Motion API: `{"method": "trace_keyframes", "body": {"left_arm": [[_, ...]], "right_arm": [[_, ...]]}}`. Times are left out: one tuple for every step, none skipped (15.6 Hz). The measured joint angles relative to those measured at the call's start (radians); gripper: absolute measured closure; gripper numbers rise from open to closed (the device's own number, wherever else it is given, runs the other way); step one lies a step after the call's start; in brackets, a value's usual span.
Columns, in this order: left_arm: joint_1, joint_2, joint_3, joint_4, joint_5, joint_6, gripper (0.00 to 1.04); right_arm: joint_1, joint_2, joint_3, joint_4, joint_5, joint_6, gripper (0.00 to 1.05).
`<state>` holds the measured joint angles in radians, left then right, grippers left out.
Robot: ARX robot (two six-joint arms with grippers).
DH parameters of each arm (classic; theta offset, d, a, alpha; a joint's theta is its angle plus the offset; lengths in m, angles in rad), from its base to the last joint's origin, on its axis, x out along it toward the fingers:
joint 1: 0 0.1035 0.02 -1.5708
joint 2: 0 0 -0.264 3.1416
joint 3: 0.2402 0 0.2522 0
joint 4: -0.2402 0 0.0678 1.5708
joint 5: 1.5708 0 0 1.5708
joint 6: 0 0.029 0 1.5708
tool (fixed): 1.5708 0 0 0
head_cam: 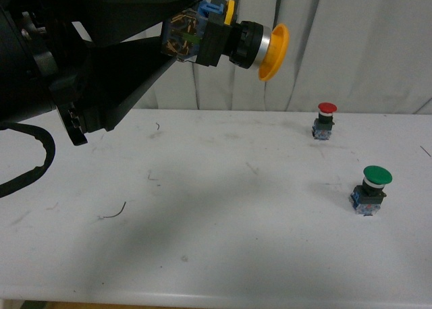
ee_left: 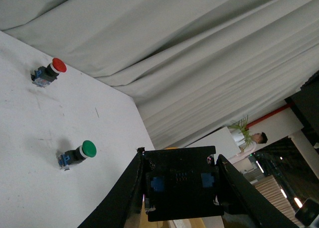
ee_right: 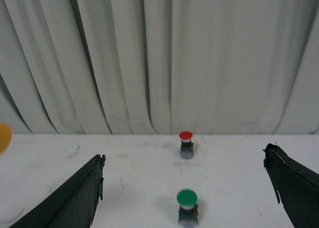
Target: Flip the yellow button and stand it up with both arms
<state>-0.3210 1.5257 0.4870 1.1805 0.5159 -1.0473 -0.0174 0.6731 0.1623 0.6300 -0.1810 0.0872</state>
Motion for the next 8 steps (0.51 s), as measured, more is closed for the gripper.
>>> {"method": "trace_keyframes", "body": {"left_arm": [[0.000, 0.000, 0.000, -0.005, -0.002, 0.000, 0.69], [0.000, 0.000, 0.000, -0.007, -0.002, 0.000, 0.69], [0.002, 0.000, 0.001, -0.012, -0.003, 0.001, 0.69], [0.005, 0.000, 0.001, -0.013, -0.003, 0.001, 0.69], [0.009, 0.000, 0.001, -0.011, -0.002, 0.001, 0.69], [0.011, 0.000, 0.001, -0.009, -0.003, 0.000, 0.69], [0.012, 0.000, 0.001, -0.005, -0.003, 0.000, 0.69], [0.010, 0.000, 0.001, -0.002, -0.003, 0.000, 0.69]], "right_arm": [[0.039, 0.116, 0.049, 0.101, 0.020, 0.005, 0.06], [0.067, 0.205, 0.092, 0.166, 0.029, 0.015, 0.06], [0.105, 0.341, 0.170, 0.242, 0.031, 0.038, 0.06], [0.128, 0.441, 0.236, 0.282, 0.011, 0.079, 0.06], [0.138, 0.506, 0.278, 0.317, -0.037, 0.134, 0.06], [0.145, 0.543, 0.294, 0.354, -0.090, 0.193, 0.06], [0.153, 0.581, 0.294, 0.417, -0.166, 0.298, 0.06], [0.169, 0.619, 0.286, 0.500, -0.216, 0.399, 0.06]]}}
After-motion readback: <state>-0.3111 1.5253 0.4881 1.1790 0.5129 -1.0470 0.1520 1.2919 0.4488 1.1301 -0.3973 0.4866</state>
